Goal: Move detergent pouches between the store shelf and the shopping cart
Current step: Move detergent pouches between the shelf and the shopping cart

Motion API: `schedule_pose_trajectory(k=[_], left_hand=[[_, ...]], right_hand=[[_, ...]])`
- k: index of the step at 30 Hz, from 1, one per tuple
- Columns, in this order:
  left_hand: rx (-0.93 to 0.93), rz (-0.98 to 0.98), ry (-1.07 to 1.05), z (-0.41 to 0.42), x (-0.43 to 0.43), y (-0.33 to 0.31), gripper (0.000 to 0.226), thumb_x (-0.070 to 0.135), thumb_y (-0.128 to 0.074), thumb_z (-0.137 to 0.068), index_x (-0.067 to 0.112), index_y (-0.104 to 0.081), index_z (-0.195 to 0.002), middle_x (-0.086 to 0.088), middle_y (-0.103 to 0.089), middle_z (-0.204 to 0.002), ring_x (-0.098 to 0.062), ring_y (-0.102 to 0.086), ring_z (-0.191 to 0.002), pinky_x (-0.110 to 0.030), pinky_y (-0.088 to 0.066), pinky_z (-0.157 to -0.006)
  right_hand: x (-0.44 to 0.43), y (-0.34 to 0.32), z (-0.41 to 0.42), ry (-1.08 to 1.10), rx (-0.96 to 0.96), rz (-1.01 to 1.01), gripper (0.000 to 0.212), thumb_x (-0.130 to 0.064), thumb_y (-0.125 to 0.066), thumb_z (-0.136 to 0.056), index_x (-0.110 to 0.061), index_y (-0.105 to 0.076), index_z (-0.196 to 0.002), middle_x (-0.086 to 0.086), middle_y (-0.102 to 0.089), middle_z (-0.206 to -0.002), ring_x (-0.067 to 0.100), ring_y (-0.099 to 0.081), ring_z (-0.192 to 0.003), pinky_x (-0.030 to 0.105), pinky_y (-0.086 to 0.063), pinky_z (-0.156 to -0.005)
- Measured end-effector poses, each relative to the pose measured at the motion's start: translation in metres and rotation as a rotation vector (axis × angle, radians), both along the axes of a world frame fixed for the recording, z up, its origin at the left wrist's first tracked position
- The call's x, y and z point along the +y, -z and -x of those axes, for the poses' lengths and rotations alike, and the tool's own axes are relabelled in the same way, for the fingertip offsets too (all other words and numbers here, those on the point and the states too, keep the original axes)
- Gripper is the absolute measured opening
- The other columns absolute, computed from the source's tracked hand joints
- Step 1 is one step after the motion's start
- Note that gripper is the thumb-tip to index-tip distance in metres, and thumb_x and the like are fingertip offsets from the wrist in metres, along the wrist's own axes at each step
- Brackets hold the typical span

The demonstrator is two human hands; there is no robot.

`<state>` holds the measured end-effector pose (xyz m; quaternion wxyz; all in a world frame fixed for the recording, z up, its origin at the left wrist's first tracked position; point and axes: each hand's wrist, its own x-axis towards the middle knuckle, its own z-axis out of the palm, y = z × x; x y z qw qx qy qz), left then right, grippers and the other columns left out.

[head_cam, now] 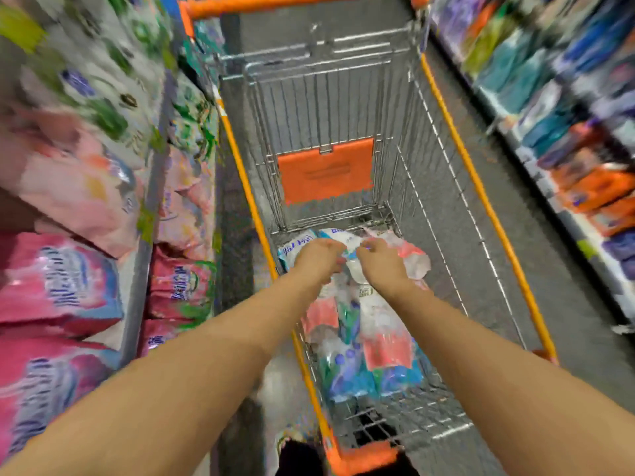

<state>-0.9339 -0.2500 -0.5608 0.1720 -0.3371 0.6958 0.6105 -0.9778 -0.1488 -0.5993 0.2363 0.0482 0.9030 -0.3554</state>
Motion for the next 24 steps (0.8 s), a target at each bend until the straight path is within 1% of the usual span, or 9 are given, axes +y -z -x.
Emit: schedule_pose_trajectory(k=[3, 5, 6, 9, 13, 17, 19, 21, 24], left_hand=[[0.110, 0.085, 0.019, -0.018, -0.002, -0.038, 0.019, 0.018, -0.049, -0.092, 0.022, -0.053, -0.075, 0.001, -0.056, -0.066, -0.002, -0.052, -0.042, -0.022, -0.032, -0.051], [0.196, 0.161, -0.010, -0.031, -0.001, -0.063, 0.021, 0.018, -0.051, -0.091, 0.023, -0.055, -0.071, 0.003, -0.058, -0.064, -0.007, -0.053, -0.051, -0.022, -0.033, -0.050], [0.236, 0.196, -0.020, -0.041, 0.001, -0.077, 0.023, 0.018, -0.051, -0.090, 0.024, -0.055, -0.069, 0.003, -0.058, -0.063, -0.010, -0.053, -0.055, -0.022, -0.034, -0.051], [0.328, 0.337, -0.044, -0.071, 0.011, -0.116, 0.025, 0.019, -0.052, -0.089, 0.024, -0.057, -0.066, 0.003, -0.060, -0.063, -0.015, -0.055, -0.061, -0.024, -0.038, -0.055], [0.456, 0.445, -0.173, -0.125, 0.035, -0.168, 0.028, 0.018, -0.053, -0.089, 0.024, -0.058, -0.062, 0.003, -0.062, -0.059, -0.023, -0.059, -0.071, -0.036, -0.053, -0.079], [0.587, 0.582, -0.306, -0.207, 0.068, -0.230, 0.026, 0.021, -0.055, -0.090, 0.023, -0.060, -0.065, 0.002, -0.063, -0.065, -0.018, -0.059, -0.069, -0.031, -0.048, -0.074], [0.622, 0.663, -0.372, -0.254, 0.081, -0.262, 0.023, 0.021, -0.056, -0.088, 0.020, -0.064, -0.067, 0.003, -0.064, -0.064, -0.016, -0.060, -0.068, -0.031, -0.050, -0.074], [0.637, 0.752, -0.433, -0.302, 0.090, -0.289, 0.024, 0.023, -0.057, -0.087, 0.024, -0.063, -0.064, 0.008, -0.064, -0.057, -0.013, -0.060, -0.064, -0.032, -0.052, -0.074], [0.663, 0.883, -0.522, -0.378, 0.106, -0.326, 0.027, 0.021, -0.060, -0.086, 0.027, -0.058, -0.060, 0.009, -0.060, -0.048, -0.014, -0.059, -0.059, -0.033, -0.052, -0.072]], right_hand=[[-0.002, -0.042, -0.019, -0.077, 0.113, 0.050, 0.025, -0.023, -0.047, -0.092, -0.015, -0.064, -0.107, 0.013, -0.065, -0.113, 0.029, -0.057, -0.108, 0.031, -0.041, -0.085], [0.000, -0.072, -0.031, -0.160, 0.193, 0.067, 0.020, -0.022, -0.045, -0.091, -0.017, -0.064, -0.088, 0.013, -0.065, -0.099, 0.028, -0.057, -0.097, 0.031, -0.038, -0.075], [0.002, -0.088, -0.037, -0.200, 0.229, 0.073, 0.020, -0.022, -0.045, -0.092, -0.017, -0.064, -0.086, 0.013, -0.066, -0.100, 0.029, -0.057, -0.097, 0.030, -0.036, -0.074], [0.012, -0.135, -0.058, -0.290, 0.360, 0.120, 0.024, -0.022, -0.045, -0.093, -0.016, -0.068, -0.098, 0.007, -0.069, -0.107, 0.024, -0.059, -0.097, 0.027, -0.035, -0.073], [0.033, -0.189, -0.107, -0.418, 0.502, 0.236, 0.025, -0.022, -0.045, -0.091, -0.015, -0.069, -0.093, 0.005, -0.071, -0.095, 0.023, -0.061, -0.096, 0.028, -0.041, -0.077], [0.066, -0.243, -0.169, -0.565, 0.575, 0.413, 0.018, -0.027, -0.049, -0.091, -0.023, -0.066, -0.088, -0.006, -0.065, -0.077, 0.017, -0.061, -0.088, 0.026, -0.039, -0.071], [0.079, -0.279, -0.202, -0.620, 0.599, 0.518, 0.014, -0.027, -0.052, -0.090, -0.025, -0.063, -0.082, -0.008, -0.064, -0.070, 0.015, -0.064, -0.085, 0.028, -0.045, -0.076], [0.087, -0.317, -0.239, -0.704, 0.607, 0.638, 0.017, -0.026, -0.054, -0.089, -0.027, -0.059, -0.072, -0.008, -0.063, -0.066, 0.014, -0.064, -0.079, 0.034, -0.049, -0.080], [0.094, -0.365, -0.308, -0.875, 0.603, 0.778, 0.023, -0.024, -0.055, -0.089, -0.030, -0.056, -0.067, -0.009, -0.063, -0.063, 0.002, -0.062, -0.064, 0.031, -0.048, -0.073]])
